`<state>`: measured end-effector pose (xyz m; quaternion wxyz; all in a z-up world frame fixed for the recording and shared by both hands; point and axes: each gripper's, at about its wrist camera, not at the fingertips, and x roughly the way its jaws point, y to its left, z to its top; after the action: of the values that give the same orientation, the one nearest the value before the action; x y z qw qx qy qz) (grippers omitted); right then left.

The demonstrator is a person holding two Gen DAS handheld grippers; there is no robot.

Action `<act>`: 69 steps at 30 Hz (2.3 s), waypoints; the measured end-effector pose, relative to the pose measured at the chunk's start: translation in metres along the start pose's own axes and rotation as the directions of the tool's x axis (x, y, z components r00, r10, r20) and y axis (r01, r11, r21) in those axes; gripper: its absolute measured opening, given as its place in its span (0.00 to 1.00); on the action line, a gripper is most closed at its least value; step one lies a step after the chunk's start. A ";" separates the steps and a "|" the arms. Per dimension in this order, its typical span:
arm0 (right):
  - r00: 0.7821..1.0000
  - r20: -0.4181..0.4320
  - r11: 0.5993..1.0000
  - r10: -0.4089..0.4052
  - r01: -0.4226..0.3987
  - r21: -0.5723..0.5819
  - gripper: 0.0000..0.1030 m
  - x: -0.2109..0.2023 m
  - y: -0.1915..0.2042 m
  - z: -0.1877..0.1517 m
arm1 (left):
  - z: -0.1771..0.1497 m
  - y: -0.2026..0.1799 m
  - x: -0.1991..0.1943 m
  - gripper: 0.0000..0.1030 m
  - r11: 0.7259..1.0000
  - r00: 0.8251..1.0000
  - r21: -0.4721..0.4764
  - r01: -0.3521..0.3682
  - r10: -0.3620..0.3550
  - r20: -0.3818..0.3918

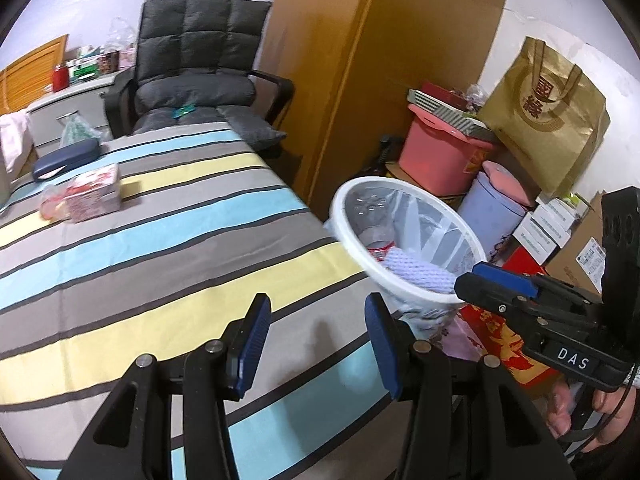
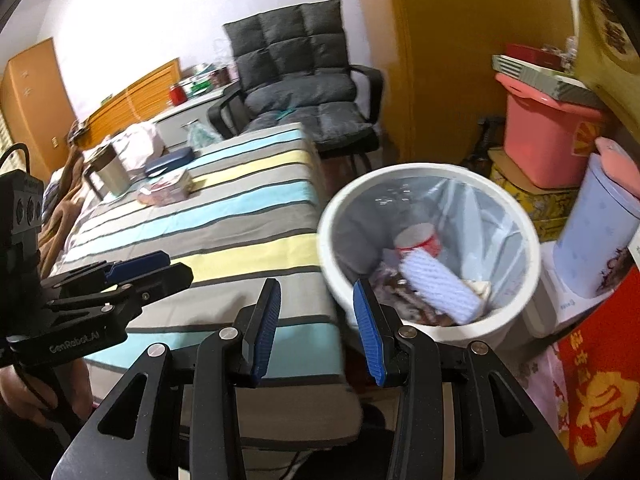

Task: Collect trash
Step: 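Move both tools back over the table toward the carton and cup, then grasp the strawberry milk carton with the right gripper while the left gripper grasps the clear plastic cup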

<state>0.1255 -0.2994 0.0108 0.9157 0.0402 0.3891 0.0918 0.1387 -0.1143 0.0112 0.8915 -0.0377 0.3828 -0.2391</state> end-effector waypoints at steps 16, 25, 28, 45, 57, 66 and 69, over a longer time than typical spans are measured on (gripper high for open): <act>0.988 -0.033 0.980 0.154 -0.157 -0.124 0.40 0.023 0.069 0.021 | -0.012 0.086 -0.048 0.49 0.984 0.991 -0.119 -0.131 0.135 0.025; 0.977 -0.058 0.952 0.205 -0.213 -0.222 0.60 0.046 0.107 0.040 | 0.001 0.137 -0.070 0.49 0.961 0.974 -0.179 -0.212 0.223 0.046; 0.975 -0.068 0.943 0.211 -0.221 -0.248 0.60 0.057 0.116 0.049 | 0.004 0.153 -0.073 0.50 0.954 0.969 -0.191 -0.230 0.243 0.044; 0.946 -0.212 0.905 0.244 -0.301 -0.299 0.59 0.167 0.154 0.093 | 0.008 0.228 -0.053 0.49 0.922 0.961 -0.294 -0.251 0.275 0.041; 0.914 -0.294 0.851 0.279 -0.378 -0.365 0.58 0.182 0.185 0.081 | -0.004 0.258 -0.063 0.49 0.900 0.963 -0.378 -0.219 0.262 0.066; 0.940 -0.147 0.763 0.308 -0.336 -0.552 0.58 0.140 0.196 0.096 | -0.009 0.265 -0.073 0.50 0.893 0.963 -0.403 -0.201 0.255 0.085; 0.927 -0.181 0.751 0.329 -0.373 -0.545 0.59 0.159 0.190 0.111 | -0.009 0.267 -0.073 0.50 0.893 0.965 -0.407 -0.192 0.247 0.086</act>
<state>0.2880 -0.0818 0.0029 0.8367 -0.1666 0.3623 0.3754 0.1952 0.1554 -0.0134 0.9107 -0.1893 0.3636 -0.0514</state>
